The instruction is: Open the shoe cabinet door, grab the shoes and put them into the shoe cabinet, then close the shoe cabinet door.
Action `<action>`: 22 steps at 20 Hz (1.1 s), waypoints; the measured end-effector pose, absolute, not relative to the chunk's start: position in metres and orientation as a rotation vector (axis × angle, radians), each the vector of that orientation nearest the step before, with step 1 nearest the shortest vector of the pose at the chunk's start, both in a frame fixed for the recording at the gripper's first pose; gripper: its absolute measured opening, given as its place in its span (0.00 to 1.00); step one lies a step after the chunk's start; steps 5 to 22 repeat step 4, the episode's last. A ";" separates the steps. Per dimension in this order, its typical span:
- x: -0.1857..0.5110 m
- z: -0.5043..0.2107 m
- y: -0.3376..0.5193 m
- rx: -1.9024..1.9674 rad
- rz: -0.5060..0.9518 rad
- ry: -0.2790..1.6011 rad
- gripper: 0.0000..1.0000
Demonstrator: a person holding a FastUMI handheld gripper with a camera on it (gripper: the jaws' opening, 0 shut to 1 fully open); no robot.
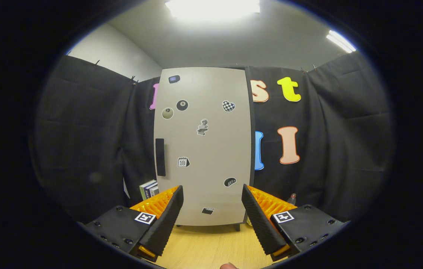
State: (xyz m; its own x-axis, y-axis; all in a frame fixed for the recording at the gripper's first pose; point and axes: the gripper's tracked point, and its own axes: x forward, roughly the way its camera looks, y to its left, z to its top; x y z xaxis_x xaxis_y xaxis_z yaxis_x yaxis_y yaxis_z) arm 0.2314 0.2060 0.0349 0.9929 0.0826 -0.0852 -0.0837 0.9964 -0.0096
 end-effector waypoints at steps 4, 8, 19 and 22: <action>0.231 0.029 0.210 -0.021 0.099 0.102 0.98; 0.231 0.029 0.210 -0.021 0.099 0.102 0.98; 0.231 0.029 0.210 -0.021 0.099 0.102 0.98; 0.231 0.029 0.210 -0.021 0.099 0.102 0.98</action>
